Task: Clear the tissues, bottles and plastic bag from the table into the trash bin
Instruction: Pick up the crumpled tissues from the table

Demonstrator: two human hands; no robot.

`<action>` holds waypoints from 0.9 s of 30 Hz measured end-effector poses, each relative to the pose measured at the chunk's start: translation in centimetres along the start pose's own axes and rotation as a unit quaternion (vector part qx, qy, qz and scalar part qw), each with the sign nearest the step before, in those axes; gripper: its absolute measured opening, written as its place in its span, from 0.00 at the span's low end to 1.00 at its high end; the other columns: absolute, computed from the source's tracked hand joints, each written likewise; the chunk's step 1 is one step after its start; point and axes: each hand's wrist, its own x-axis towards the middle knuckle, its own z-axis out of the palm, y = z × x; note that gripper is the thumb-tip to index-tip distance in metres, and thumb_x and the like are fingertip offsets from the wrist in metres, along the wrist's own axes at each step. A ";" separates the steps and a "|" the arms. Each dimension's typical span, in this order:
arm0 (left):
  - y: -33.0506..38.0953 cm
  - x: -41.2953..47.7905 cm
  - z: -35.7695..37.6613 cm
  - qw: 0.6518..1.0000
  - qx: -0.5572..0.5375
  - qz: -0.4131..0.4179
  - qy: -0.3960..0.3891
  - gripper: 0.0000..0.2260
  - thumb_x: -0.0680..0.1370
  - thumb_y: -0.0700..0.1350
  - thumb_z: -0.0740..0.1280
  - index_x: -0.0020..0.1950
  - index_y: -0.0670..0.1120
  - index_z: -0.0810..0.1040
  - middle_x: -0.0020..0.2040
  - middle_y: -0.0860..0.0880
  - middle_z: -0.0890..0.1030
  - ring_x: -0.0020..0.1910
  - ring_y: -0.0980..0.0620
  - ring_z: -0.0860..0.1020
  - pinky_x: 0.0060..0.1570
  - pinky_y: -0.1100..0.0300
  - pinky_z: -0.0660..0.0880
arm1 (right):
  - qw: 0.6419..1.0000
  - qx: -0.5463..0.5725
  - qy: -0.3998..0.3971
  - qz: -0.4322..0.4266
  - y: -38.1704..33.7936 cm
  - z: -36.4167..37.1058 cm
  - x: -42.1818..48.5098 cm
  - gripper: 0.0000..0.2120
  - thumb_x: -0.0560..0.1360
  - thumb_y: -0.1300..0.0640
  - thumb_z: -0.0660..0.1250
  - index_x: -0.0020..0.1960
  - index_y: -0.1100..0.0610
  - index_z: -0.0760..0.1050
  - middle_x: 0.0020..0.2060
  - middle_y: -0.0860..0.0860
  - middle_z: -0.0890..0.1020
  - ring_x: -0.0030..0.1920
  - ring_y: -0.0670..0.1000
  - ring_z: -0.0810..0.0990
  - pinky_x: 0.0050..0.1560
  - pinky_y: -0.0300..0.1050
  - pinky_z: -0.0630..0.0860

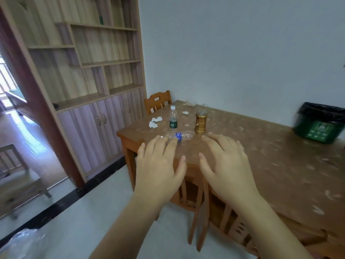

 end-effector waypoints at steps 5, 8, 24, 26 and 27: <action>-2.6 0.7 3.4 0.999 -0.010 -0.036 -0.009 0.22 0.73 0.54 0.57 0.60 0.43 0.77 0.57 0.45 0.80 0.60 0.43 0.76 0.59 0.42 0.68 | 0.999 0.024 -0.035 0.000 0.8 4.7 1.4 0.21 0.70 0.50 0.56 0.57 0.59 0.76 0.55 0.55 0.80 0.57 0.59 0.75 0.58 0.65 0.70; -5.5 1.4 4.8 0.998 -0.001 -0.060 -0.026 0.22 0.73 0.54 0.56 0.60 0.43 0.77 0.57 0.45 0.80 0.60 0.43 0.76 0.60 0.43 0.68 | 0.998 0.017 -0.059 -0.007 0.4 7.7 3.1 0.22 0.70 0.49 0.56 0.57 0.59 0.77 0.55 0.56 0.80 0.57 0.59 0.76 0.58 0.64 0.68; -31.7 10.4 10.3 0.994 0.005 -0.098 -0.037 0.21 0.74 0.53 0.57 0.61 0.42 0.75 0.57 0.43 0.80 0.59 0.43 0.76 0.59 0.41 0.70 | 0.990 0.056 -0.116 -0.052 -11.5 30.3 17.4 0.21 0.71 0.50 0.56 0.57 0.59 0.76 0.56 0.58 0.79 0.57 0.60 0.75 0.56 0.65 0.71; -34.8 11.4 11.0 0.995 0.015 -0.095 -0.026 0.22 0.74 0.52 0.57 0.60 0.41 0.76 0.56 0.42 0.80 0.58 0.42 0.76 0.59 0.43 0.70 | 0.990 0.063 -0.119 -0.050 -13.0 33.1 18.9 0.21 0.71 0.50 0.55 0.57 0.59 0.76 0.55 0.58 0.79 0.57 0.60 0.75 0.55 0.65 0.71; -36.2 11.8 11.5 0.995 0.016 -0.095 -0.022 0.21 0.73 0.52 0.57 0.60 0.41 0.76 0.56 0.42 0.80 0.58 0.42 0.76 0.59 0.43 0.69 | 0.989 0.066 -0.122 -0.049 -13.5 34.4 19.4 0.21 0.71 0.50 0.55 0.57 0.59 0.76 0.56 0.57 0.79 0.57 0.60 0.75 0.55 0.65 0.71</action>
